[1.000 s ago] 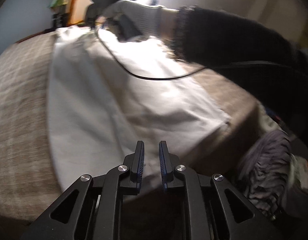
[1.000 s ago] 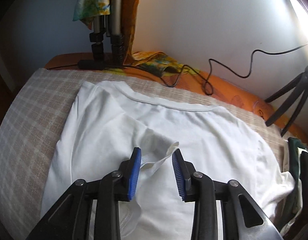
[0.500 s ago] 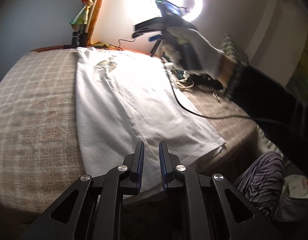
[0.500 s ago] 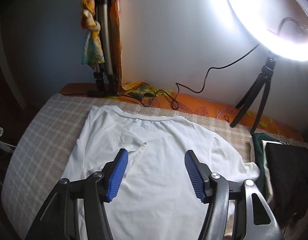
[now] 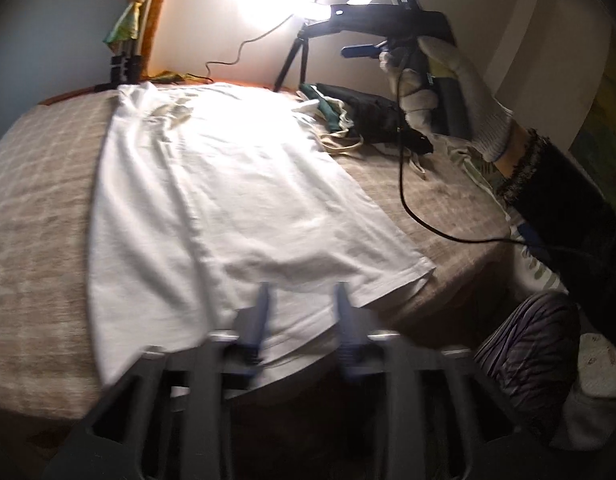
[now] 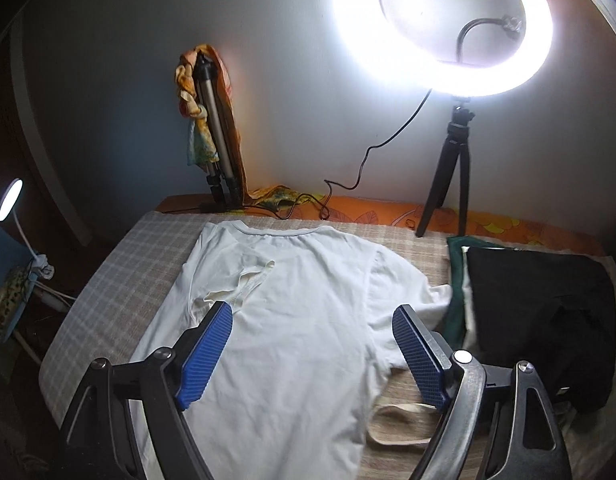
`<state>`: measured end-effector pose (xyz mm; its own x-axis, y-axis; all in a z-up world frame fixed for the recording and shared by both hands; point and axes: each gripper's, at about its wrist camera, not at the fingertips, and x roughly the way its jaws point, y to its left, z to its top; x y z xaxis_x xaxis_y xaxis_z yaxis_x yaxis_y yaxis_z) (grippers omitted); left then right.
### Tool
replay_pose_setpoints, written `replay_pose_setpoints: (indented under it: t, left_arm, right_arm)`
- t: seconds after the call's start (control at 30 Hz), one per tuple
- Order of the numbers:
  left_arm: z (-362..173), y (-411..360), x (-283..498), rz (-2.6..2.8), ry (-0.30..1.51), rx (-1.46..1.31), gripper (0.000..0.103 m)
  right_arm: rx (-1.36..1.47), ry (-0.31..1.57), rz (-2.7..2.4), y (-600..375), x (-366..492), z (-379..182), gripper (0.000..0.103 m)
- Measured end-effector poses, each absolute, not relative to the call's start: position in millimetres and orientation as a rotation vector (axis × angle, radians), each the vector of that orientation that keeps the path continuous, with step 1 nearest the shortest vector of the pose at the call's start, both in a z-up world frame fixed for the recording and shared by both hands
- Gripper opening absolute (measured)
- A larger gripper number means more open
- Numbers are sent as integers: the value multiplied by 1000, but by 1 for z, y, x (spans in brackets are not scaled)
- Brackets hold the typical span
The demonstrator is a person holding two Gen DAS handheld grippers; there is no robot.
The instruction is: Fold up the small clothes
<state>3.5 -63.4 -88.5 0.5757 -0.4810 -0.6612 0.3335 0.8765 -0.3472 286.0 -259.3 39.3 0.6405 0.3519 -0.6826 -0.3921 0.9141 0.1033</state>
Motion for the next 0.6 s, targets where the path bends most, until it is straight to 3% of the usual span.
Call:
replay_pose_setpoints:
  t: [0.2,0.4,0.6]
  left_arm:
    - [-88,-118,15,-561,832,-149,52]
    - [-90,-184,20,-607,855,7,52]
    - [-102,-234,32,-639,900,90,52]
  right_arm:
    - [-22,664,350,-314,276,57,86]
    - [43,689,337,-359,284,54,86]
    - [75,761,377,-381,294,37,75]
